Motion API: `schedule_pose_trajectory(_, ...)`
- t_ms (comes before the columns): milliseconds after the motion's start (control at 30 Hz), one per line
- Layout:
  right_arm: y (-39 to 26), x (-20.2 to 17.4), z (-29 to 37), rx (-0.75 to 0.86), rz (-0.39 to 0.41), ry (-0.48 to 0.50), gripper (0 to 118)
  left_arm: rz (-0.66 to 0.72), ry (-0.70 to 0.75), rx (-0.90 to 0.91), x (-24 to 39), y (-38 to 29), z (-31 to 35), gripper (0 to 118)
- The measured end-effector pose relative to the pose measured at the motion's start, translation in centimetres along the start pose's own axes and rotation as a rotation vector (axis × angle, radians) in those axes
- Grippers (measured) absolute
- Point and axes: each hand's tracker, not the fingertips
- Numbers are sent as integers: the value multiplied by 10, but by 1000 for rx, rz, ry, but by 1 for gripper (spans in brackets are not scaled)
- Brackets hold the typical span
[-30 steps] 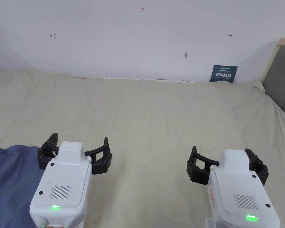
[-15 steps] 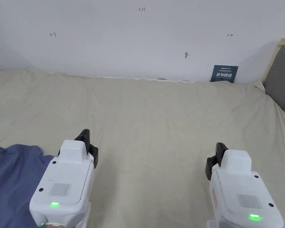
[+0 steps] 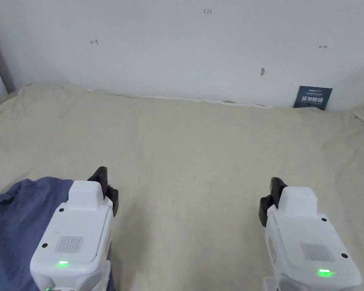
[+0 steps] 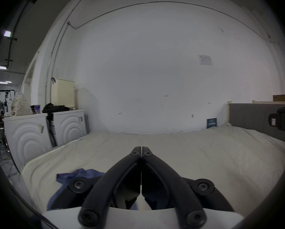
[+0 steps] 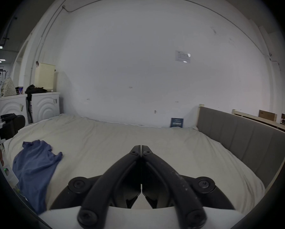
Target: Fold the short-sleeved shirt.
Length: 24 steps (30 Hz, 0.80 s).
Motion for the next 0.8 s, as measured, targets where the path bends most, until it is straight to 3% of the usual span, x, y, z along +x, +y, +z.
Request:
schedule_pose_trajectory(500,21,-176,-27,41,36,387,1,-60,378,-67,-177,-15,62,0)
schedule_pose_trajectory(633,19,-204,-26,35,44,449,1,-52,425,-104,-202,-19,78,0)
schedule_pose_trajectory(800,14,-214,-27,21,63,484,1,34,368,-260,-216,-30,67,0)
